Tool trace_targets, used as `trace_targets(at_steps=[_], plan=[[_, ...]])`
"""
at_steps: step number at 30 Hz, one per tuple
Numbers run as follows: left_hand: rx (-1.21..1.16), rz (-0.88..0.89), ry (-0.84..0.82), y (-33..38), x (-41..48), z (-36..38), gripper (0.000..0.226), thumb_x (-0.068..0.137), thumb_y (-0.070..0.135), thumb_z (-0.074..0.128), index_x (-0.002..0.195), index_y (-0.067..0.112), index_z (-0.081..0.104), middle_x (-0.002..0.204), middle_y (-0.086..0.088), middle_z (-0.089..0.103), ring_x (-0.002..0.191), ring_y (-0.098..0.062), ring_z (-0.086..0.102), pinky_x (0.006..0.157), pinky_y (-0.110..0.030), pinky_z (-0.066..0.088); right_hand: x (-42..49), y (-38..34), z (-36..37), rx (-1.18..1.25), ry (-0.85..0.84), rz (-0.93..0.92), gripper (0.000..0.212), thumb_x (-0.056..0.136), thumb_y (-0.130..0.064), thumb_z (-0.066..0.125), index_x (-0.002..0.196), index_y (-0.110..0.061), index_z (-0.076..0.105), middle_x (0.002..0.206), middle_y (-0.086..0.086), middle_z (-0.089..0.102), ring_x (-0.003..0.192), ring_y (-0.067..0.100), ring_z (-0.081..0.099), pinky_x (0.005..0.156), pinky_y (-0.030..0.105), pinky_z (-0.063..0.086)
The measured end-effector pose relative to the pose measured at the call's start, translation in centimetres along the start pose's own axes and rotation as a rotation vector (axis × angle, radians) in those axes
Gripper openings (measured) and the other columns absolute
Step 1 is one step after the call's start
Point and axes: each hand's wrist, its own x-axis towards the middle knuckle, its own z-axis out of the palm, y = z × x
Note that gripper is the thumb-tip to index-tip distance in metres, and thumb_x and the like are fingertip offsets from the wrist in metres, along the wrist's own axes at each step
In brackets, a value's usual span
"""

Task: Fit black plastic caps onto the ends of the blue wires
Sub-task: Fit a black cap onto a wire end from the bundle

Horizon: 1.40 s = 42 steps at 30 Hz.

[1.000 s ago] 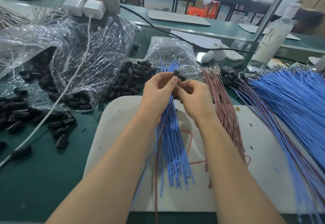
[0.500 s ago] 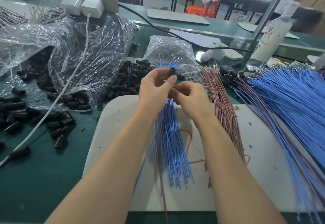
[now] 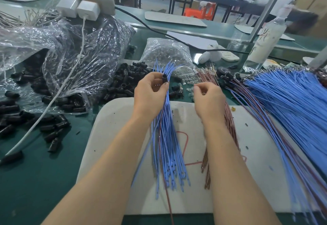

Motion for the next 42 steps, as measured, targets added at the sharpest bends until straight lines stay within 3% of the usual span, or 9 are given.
trace_targets(at_steps=[4, 11, 18, 21, 24, 28, 34, 38, 42], plan=[[0.03, 0.049, -0.021, -0.3, 0.0, 0.2, 0.016, 0.089, 0.005, 0.061, 0.094, 0.02, 0.06, 0.09, 0.005, 0.068, 0.083, -0.006, 0.065, 0.078, -0.012, 0.05, 0.8, 1.3, -0.7, -0.133, 0.017, 0.093, 0.023, 0.089, -0.009, 0.052, 0.106, -0.013, 0.068, 0.106, 0.005, 0.068, 0.1, 0.021, 0.06, 0.08, 0.023, 0.042], [0.067, 0.119, -0.077, -0.2, -0.3, 0.7, 0.015, 0.088, 0.001, 0.059, 0.099, 0.01, 0.065, 0.091, 0.002, 0.068, 0.087, -0.008, 0.066, 0.078, -0.011, 0.048, 0.7, 1.1, 0.0, -0.32, -0.158, 0.065, 0.02, 0.089, -0.019, 0.056, 0.106, -0.022, 0.067, 0.112, 0.004, 0.065, 0.101, 0.023, 0.059, 0.085, 0.031, 0.049], [0.077, 0.138, -0.081, -0.2, -0.3, 0.7, 0.015, 0.088, 0.001, 0.059, 0.099, 0.009, 0.065, 0.091, 0.001, 0.069, 0.087, -0.008, 0.066, 0.079, -0.013, 0.049, 0.7, 1.3, 0.7, -0.371, -0.16, 0.056, 0.022, 0.092, -0.016, 0.053, 0.111, -0.019, 0.063, 0.116, 0.006, 0.063, 0.107, 0.026, 0.056, 0.087, 0.033, 0.046], [0.079, 0.136, -0.088, -0.3, -0.2, 0.6, 0.015, 0.088, 0.002, 0.059, 0.1, 0.01, 0.064, 0.092, 0.001, 0.068, 0.088, -0.009, 0.066, 0.082, -0.015, 0.05, 0.4, 0.9, 0.6, -0.208, -0.053, -0.015, 0.017, 0.095, -0.017, 0.051, 0.108, -0.011, 0.061, 0.109, 0.009, 0.062, 0.102, 0.026, 0.056, 0.085, 0.031, 0.041], [0.079, 0.131, -0.093, -0.4, -0.3, 0.6, 0.016, 0.087, 0.001, 0.059, 0.099, 0.01, 0.064, 0.092, 0.001, 0.069, 0.089, -0.01, 0.066, 0.085, -0.02, 0.051, 0.1, -0.5, 0.2, 0.221, 0.026, -0.003, 0.01, 0.097, -0.015, 0.05, 0.097, -0.013, 0.059, 0.087, 0.0, 0.063, 0.08, 0.017, 0.064, 0.077, 0.032, 0.05], [0.082, 0.137, -0.104, -0.2, -0.4, 0.5, 0.022, 0.083, -0.003, 0.057, 0.095, 0.013, 0.065, 0.091, 0.0, 0.07, 0.089, -0.012, 0.067, 0.088, -0.029, 0.053, -0.4, -2.4, 0.2, 0.723, -0.133, 0.082, 0.016, 0.096, -0.005, 0.052, 0.086, -0.014, 0.06, 0.078, 0.001, 0.063, 0.06, 0.005, 0.066, 0.059, 0.018, 0.053], [0.08, 0.117, -0.094, -0.1, -0.3, 0.4, 0.021, 0.084, -0.001, 0.057, 0.098, 0.012, 0.065, 0.092, 0.001, 0.069, 0.089, -0.01, 0.066, 0.087, -0.029, 0.053, -0.6, -2.5, 0.0, 0.722, -0.171, 0.082, 0.017, 0.091, 0.001, 0.056, 0.088, -0.015, 0.06, 0.088, 0.009, 0.067, 0.069, 0.008, 0.069, 0.065, 0.017, 0.053], [0.09, 0.115, -0.081, -0.1, -0.3, 0.3, 0.018, 0.086, 0.001, 0.058, 0.099, 0.012, 0.065, 0.091, 0.002, 0.069, 0.089, -0.01, 0.066, 0.085, -0.026, 0.053, -0.8, -2.3, 0.1, 0.433, -0.115, -0.055, 0.024, 0.09, -0.003, 0.054, 0.083, -0.025, 0.061, 0.08, -0.002, 0.066, 0.068, 0.009, 0.069, 0.074, 0.033, 0.058], [0.109, 0.136, -0.057, 0.1, -0.4, 0.3, 0.018, 0.084, 0.004, 0.059, 0.096, 0.016, 0.066, 0.086, 0.008, 0.069, 0.084, -0.007, 0.065, 0.077, -0.019, 0.052, -1.2, -2.7, 0.5, 0.404, -0.166, -0.1, 0.02, 0.088, -0.004, 0.055, 0.091, -0.019, 0.068, 0.088, 0.001, 0.071, 0.082, 0.016, 0.07, 0.082, 0.041, 0.057]])
